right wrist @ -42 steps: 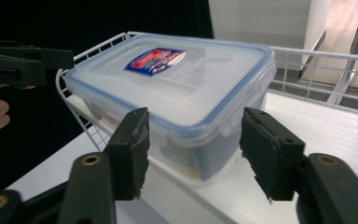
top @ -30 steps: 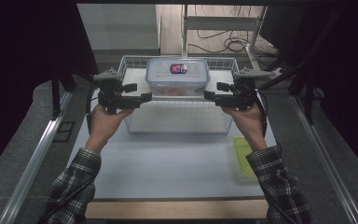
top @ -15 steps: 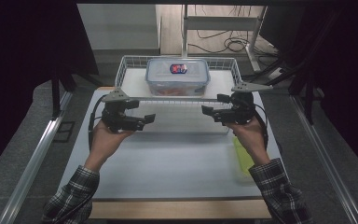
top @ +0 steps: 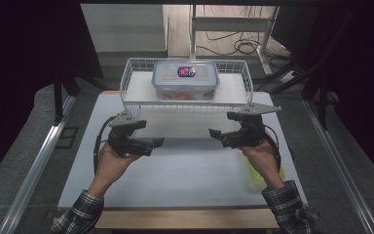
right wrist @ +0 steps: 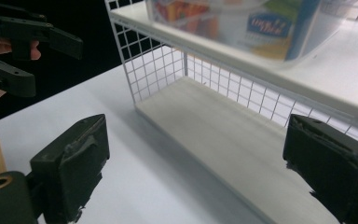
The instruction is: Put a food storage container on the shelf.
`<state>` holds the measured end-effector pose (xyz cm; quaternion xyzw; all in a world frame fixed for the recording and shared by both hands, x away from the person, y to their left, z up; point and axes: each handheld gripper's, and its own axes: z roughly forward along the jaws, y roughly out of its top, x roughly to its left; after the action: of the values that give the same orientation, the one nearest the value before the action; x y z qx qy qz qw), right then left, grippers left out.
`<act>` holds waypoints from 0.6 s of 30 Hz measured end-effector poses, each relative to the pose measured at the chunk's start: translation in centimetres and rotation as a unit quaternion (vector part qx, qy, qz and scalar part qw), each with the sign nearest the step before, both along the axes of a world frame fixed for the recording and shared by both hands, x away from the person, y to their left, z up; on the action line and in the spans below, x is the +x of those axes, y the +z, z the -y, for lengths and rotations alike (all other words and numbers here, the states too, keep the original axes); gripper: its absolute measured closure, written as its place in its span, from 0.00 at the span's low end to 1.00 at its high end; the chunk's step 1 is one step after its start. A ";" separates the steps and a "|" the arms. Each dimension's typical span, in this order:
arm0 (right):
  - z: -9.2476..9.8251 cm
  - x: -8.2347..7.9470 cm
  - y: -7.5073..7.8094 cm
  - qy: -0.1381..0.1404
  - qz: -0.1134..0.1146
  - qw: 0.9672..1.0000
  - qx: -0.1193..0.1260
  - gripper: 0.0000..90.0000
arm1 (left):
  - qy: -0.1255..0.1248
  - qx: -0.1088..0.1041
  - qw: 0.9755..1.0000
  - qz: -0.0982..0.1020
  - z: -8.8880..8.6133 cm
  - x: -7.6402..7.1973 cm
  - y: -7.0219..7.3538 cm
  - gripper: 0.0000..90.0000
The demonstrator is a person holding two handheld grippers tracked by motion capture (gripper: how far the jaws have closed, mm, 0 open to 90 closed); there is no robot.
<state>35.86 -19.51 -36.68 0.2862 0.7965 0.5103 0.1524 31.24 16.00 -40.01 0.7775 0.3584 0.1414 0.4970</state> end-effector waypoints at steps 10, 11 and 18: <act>0.3 -1.7 -2.2 0.003 -0.005 1.000 -0.006 0.05 | -0.002 0.009 1.000 -0.001 0.1 -2.0 -2.1 0.06; 0.4 -1.9 -2.4 0.001 -0.004 1.000 -0.005 0.05 | 0.001 0.011 1.000 0.002 0.1 -2.2 -2.3 0.06; 0.7 -2.9 -3.6 -0.004 -0.001 1.000 -0.013 0.04 | 0.000 0.010 1.000 0.001 0.2 -3.2 -3.8 0.05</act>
<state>33.01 -20.26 -40.26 0.2885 0.8018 0.4991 0.1571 28.08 15.76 -43.83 0.7828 0.3562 0.1454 0.4891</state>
